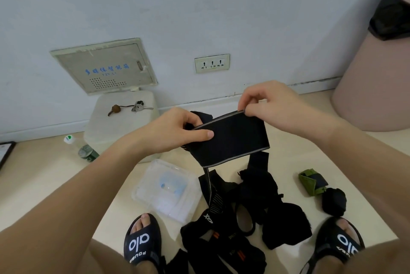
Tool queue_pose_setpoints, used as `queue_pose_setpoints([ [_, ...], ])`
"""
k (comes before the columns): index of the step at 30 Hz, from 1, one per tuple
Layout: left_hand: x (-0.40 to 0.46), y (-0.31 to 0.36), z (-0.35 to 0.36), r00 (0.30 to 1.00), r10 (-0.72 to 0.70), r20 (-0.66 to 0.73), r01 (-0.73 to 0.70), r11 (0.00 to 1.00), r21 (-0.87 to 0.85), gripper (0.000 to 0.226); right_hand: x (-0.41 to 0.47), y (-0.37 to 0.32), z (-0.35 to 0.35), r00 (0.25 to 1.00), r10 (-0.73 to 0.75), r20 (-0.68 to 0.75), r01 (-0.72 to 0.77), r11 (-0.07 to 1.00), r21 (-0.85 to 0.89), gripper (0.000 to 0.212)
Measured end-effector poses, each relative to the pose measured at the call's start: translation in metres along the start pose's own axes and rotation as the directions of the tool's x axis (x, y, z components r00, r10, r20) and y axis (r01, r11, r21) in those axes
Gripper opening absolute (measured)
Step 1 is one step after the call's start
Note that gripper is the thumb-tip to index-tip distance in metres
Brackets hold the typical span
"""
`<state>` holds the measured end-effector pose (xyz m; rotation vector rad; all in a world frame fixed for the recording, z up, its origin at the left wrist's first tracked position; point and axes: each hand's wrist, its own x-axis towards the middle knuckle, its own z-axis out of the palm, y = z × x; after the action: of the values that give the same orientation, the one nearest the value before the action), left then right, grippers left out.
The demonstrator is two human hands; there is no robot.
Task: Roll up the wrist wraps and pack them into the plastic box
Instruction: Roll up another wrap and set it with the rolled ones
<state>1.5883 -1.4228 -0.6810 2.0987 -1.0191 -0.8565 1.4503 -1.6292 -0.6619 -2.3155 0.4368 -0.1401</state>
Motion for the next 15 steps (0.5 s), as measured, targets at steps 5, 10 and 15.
queue_pose_setpoints([
  [5,-0.001,-0.001,-0.005,0.998,-0.025,-0.049,0.032,0.989,0.143,0.050,0.003,0.005,-0.018,0.979,0.002,-0.203,-0.018,0.997,-0.075,0.019],
  [10,-0.004,-0.001,-0.002,0.999,-0.005,-0.052,0.008,0.998,0.067,0.044,-0.001,0.014,-0.025,0.986,0.071,-0.148,-0.070,0.997,0.013,0.020],
  [15,0.002,0.002,0.010,0.998,0.005,-0.065,0.001,0.996,0.089,0.033,-0.001,0.007,-0.015,0.996,0.040,-0.076,-0.039,0.999,0.022,0.021],
])
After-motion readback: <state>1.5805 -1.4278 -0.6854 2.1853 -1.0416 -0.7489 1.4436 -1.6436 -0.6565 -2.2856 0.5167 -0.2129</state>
